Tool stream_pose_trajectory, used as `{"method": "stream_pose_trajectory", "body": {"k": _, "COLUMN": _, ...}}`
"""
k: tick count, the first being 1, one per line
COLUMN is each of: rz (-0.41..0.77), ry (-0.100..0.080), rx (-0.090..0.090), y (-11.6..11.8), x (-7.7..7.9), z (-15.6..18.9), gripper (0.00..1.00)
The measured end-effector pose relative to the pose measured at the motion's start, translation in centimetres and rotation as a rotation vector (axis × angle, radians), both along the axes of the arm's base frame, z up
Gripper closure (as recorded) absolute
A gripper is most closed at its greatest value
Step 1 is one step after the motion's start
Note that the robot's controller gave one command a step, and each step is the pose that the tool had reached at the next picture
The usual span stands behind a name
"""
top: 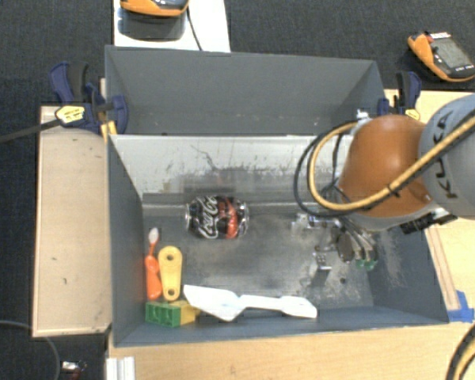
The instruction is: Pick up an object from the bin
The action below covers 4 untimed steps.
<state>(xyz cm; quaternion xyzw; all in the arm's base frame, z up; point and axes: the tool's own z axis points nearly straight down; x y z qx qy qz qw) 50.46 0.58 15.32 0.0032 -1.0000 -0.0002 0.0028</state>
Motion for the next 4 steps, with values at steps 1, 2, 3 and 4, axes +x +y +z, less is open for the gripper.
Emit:
{"method": "stream_pose_trajectory", "body": {"k": 1, "rz": 0.000, "ry": -0.008, "rx": 0.000, "y": 0.0, "x": 0.2, "z": 0.4, "gripper": 0.00}}
{"method": "stream_pose_trajectory", "body": {"k": 2, "rz": 0.099, "ry": -0.015, "rx": 0.000, "y": 7.0, "x": -2.1, "z": -7.0, "gripper": 0.00}}
{"method": "stream_pose_trajectory", "body": {"k": 3, "rz": 0.121, "ry": -0.021, "rx": -0.001, "y": 9.1, "x": -1.7, "z": -5.0, "gripper": 0.00}}
{"method": "stream_pose_trajectory", "body": {"k": 4, "rz": 0.149, "ry": -0.017, "rx": -0.001, "y": 17.6, "x": -1.6, "z": -5.0, "gripper": 0.00}}
